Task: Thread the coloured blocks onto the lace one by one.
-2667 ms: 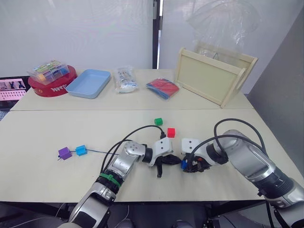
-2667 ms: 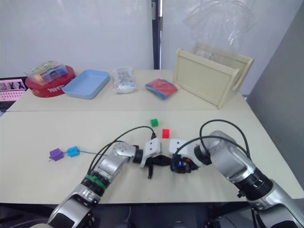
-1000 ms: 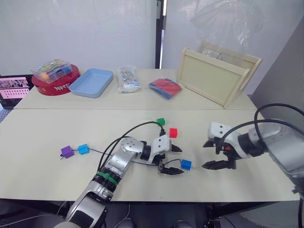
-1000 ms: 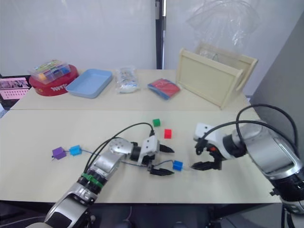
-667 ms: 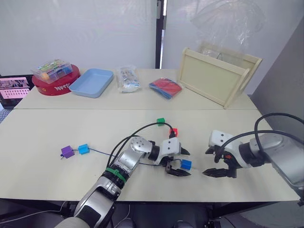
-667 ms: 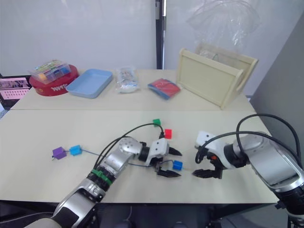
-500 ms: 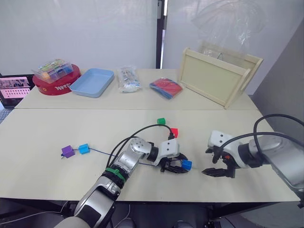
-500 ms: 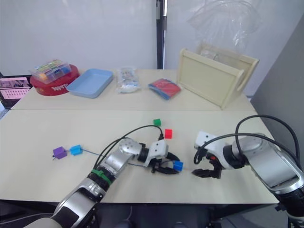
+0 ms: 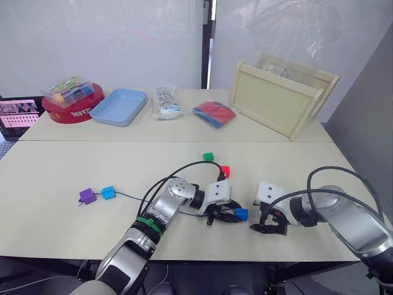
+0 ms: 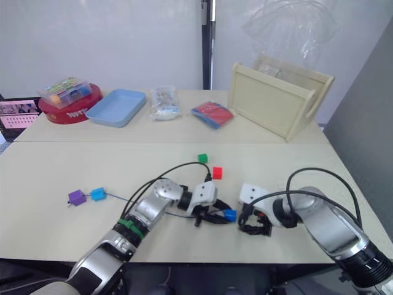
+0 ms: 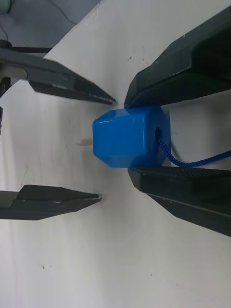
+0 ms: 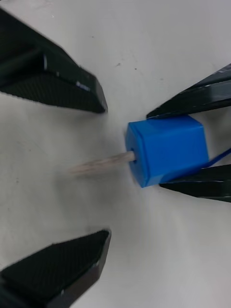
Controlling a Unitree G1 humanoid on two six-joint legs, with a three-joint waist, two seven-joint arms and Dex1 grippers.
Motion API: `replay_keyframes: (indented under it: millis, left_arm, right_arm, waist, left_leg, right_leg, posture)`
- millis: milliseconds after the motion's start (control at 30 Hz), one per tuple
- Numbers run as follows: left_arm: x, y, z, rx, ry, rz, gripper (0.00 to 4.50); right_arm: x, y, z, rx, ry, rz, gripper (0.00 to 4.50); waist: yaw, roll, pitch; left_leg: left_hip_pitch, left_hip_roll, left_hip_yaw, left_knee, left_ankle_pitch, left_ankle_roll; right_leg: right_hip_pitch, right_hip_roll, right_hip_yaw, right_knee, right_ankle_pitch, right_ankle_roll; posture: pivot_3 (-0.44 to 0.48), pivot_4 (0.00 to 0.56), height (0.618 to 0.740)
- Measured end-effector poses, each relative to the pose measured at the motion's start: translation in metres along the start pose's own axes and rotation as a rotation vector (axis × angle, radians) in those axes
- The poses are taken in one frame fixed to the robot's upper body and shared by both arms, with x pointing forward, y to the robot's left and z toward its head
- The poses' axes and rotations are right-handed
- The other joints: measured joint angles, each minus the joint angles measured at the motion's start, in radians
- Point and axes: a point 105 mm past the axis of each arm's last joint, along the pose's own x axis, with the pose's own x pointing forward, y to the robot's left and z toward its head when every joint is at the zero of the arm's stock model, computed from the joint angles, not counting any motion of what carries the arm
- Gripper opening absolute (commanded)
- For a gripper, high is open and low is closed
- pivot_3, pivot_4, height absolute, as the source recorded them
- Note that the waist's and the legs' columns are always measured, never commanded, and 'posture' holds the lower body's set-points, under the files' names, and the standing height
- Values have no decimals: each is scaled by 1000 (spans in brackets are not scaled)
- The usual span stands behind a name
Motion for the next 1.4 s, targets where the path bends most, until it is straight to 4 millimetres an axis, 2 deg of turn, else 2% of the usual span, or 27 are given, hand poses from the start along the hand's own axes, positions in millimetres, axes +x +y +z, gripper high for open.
replay_keyframes:
  millis: [33, 267, 567, 700, 767, 833, 933, 1000, 1067, 1167, 1300, 1400]
  left_arm:
    - [-1, 0, 0, 4, 5, 2, 1298]
    - [-7, 0, -2, 13, 11, 23, 1298]
    - [-16, -1, -6, 7, 17, 65, 1298]
    - [-29, -1, -10, 3, 29, 89, 1298]
    - [-43, 1, -14, -1, 43, 114, 1298]
    - [-73, 2, -23, -25, 69, 159, 1298]
    - [-160, -2, -47, -109, 160, 298, 1298]
    - [-199, -10, -55, -135, 231, 345, 1298]
    - [-217, -18, -60, -149, 263, 354, 1298]
    - [-260, -29, -69, -162, 343, 402, 1298]
    - [-311, -42, -78, -191, 478, 497, 1298]
    - [-334, -49, -80, -238, 533, 539, 1298]
  right_arm:
    - [0, 1, 0, -5, 1, 10, 2287]
    - [2, -1, 0, -5, -14, 20, 13]
    - [6, -2, 4, -16, -27, 55, 0]
    - [7, -3, 4, -27, -30, 63, 0]
    - [7, -7, 3, -38, -27, 56, 0]
    - [7, -10, 3, -61, -21, 57, 0]
    - [5, -14, 1, -110, 2, 93, 0]
    - [3, -19, -1, -125, 15, 99, 0]
    - [1, -24, -1, -134, 21, 93, 0]
    - [1, -32, 5, -160, 10, 82, 0]
    - [6, -31, 5, -149, -6, 98, 0]
    - [12, -28, 12, -154, -34, 114, 0]
  waist:
    - [0, 0, 0]
    - [0, 0, 0]
    - [-9, 0, 0]
    - [-13, 0, 0]
    - [-20, 0, 0]
    - [-31, 0, 0]
    - [-52, 0, 0]
    - [-49, 1, 0]
    - [-44, 1, 0]
    - [-38, 0, 0]
    - [-49, 1, 0]
    - [-50, 1, 0]
  left_leg:
    - [0, 0, 0, 0, 0, 0]
    - [0, 0, 0, 0, 0, 0]
    - [1, 0, 0, 0, 0, 0]
    - [1, 0, 0, 0, 0, 0]
    - [2, 0, 0, 0, 0, 0]
    - [3, 2, 0, -1, 0, 0]
    - [5, 5, 0, -4, 0, 0]
    - [5, 4, 0, -4, 0, 0]
    - [4, 3, 1, -3, 0, 0]
    - [4, 4, 0, -3, 0, 0]
    - [4, 5, 1, -4, 0, 0]
    - [4, 5, 1, -4, 0, 0]
  right_leg:
    - [0, 0, 0, 0, 0, 0]
    - [0, 0, 0, 0, 0, 0]
    - [0, 0, 0, 1, 0, 0]
    - [0, 0, 0, 1, 0, 0]
    - [0, 0, 0, 1, 0, 0]
    - [0, 2, 1, 2, 0, 0]
    - [0, 4, 1, 3, 0, 0]
    - [0, 3, 0, 2, 0, 0]
    - [0, 1, 0, 2, 0, 0]
    - [-1, 2, 0, 2, 0, 0]
    - [-3, 3, 0, 4, 0, 0]
    - [-5, 3, 0, 5, 0, 0]
  posture:
    - [0, 150, 740]
    - [0, 150, 740]
    - [0, 150, 740]
    - [0, 150, 740]
    - [0, 150, 740]
    - [0, 150, 740]
    - [0, 150, 740]
    - [0, 150, 740]
    - [0, 150, 740]
    - [0, 150, 740]
    - [0, 150, 740]
    - [0, 150, 740]
